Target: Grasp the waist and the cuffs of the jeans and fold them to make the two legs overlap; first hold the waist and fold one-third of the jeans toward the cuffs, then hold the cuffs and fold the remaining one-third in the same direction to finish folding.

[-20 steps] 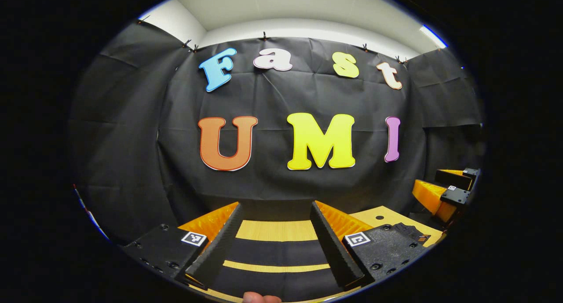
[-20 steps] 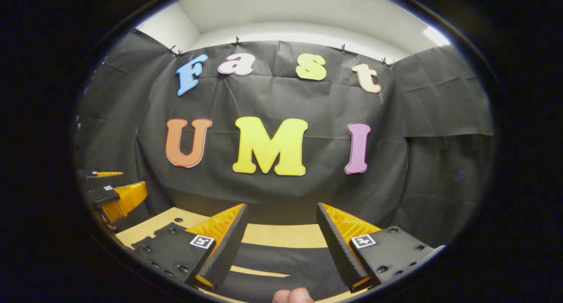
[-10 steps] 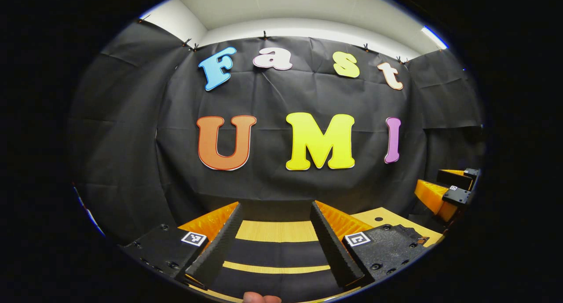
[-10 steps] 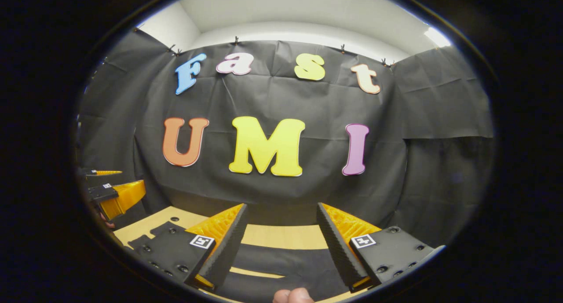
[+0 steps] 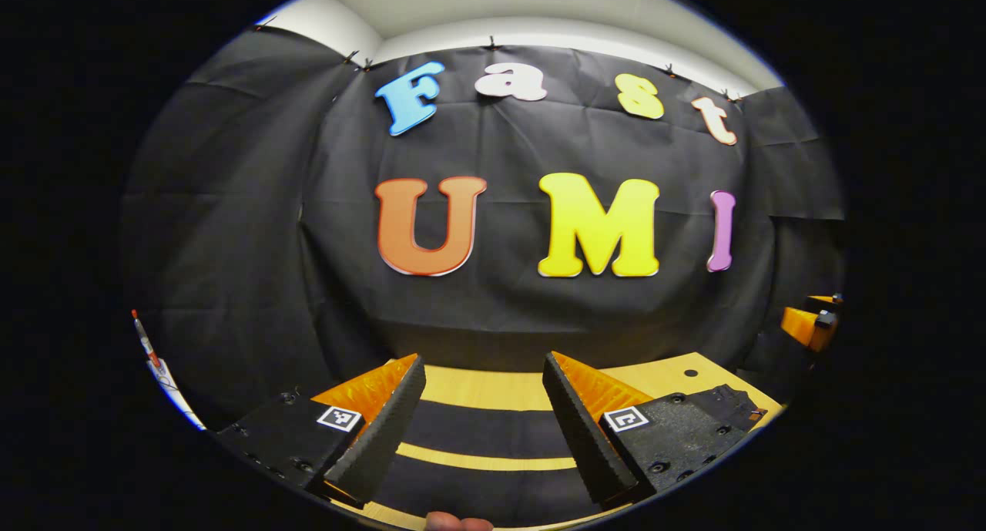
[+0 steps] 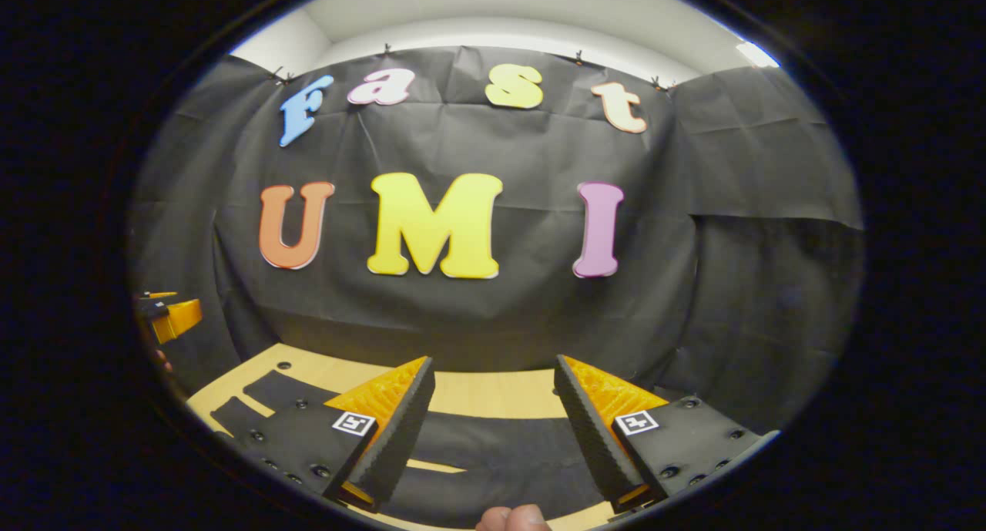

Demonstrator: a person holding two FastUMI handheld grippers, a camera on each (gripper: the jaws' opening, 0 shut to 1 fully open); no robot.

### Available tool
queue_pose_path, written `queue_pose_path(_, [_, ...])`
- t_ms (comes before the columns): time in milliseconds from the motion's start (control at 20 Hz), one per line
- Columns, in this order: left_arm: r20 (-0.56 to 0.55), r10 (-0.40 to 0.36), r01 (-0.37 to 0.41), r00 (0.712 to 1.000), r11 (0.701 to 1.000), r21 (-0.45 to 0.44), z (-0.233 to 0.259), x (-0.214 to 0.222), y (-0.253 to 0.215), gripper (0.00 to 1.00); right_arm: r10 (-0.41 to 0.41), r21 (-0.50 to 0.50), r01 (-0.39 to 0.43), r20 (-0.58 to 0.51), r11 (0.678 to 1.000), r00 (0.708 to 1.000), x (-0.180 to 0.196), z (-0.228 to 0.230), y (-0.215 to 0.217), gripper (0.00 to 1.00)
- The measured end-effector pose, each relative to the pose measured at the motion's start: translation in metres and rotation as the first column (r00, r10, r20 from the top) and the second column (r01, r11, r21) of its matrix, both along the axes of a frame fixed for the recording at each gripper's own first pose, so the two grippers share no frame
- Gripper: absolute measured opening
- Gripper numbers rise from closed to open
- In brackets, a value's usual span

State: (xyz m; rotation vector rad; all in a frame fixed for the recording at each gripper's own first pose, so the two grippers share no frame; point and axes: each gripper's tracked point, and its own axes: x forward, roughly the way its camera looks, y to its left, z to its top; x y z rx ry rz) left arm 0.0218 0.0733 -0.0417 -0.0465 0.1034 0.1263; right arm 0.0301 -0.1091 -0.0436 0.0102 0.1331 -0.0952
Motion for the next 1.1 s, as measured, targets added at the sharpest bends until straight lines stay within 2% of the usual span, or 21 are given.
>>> queue_pose_path(250, [-0.136,0.158,-0.166,0.978,0.985,-0.052,-0.054,-0.014,0.079,0.98,-0.117,0.045,0.123,-0.115,0.991,0.986,-0.004,-0.045,-0.085,0.95])
queue_pose_path(400, [-0.237,0.195,-0.229,0.952,0.965,-0.125,-0.094,-0.03,0.105,0.99,-0.141,0.111,0.168,-0.215,0.98,0.966,-0.017,-0.077,-0.121,0.95])
queue_pose_path(500, [-0.321,0.193,-0.273,0.927,0.935,-0.228,-0.125,-0.044,0.111,0.99,-0.155,0.164,0.208,-0.286,0.964,0.945,-0.027,-0.104,-0.138,0.97])
queue_pose_path(550, [-0.369,0.189,-0.304,0.91,0.909,-0.284,-0.141,-0.05,0.113,0.99,-0.162,0.182,0.228,-0.319,0.957,0.934,-0.035,-0.116,-0.145,0.97])
queue_pose_path(700, [-0.498,0.208,-0.442,0.842,0.795,-0.416,-0.198,-0.071,0.126,0.99,-0.154,0.197,0.251,-0.405,0.948,0.901,-0.048,-0.149,-0.148,0.94])
queue_pose_path(750, [-0.526,0.2,-0.48,0.826,0.74,-0.471,-0.213,-0.075,0.125,1.0,-0.15,0.213,0.259,-0.422,0.942,0.894,-0.05,-0.154,-0.147,0.94])
queue_pose_path(850, [-0.572,0.187,-0.55,0.799,0.612,-0.568,-0.236,-0.079,0.121,0.99,-0.153,0.248,0.286,-0.446,0.925,0.882,-0.057,-0.162,-0.148,0.99])
queue_pose_path(1000, [-0.627,0.17,-0.63,0.76,0.428,-0.648,-0.261,-0.087,0.129,0.99,-0.177,0.288,0.35,-0.489,0.891,0.854,-0.072,-0.176,-0.16,0.99])
queue_pose_path(1050, [-0.641,0.163,-0.648,0.75,0.375,-0.663,-0.267,-0.086,0.131,0.99,-0.19,0.295,0.373,-0.502,0.88,0.844,-0.077,-0.179,-0.163,1.0])
queue_pose_path(1100, [-0.649,0.157,-0.658,0.745,0.336,-0.674,-0.274,-0.081,0.135,0.99,-0.201,0.301,0.393,-0.511,0.869,0.836,-0.081,-0.182,-0.166,0.97])
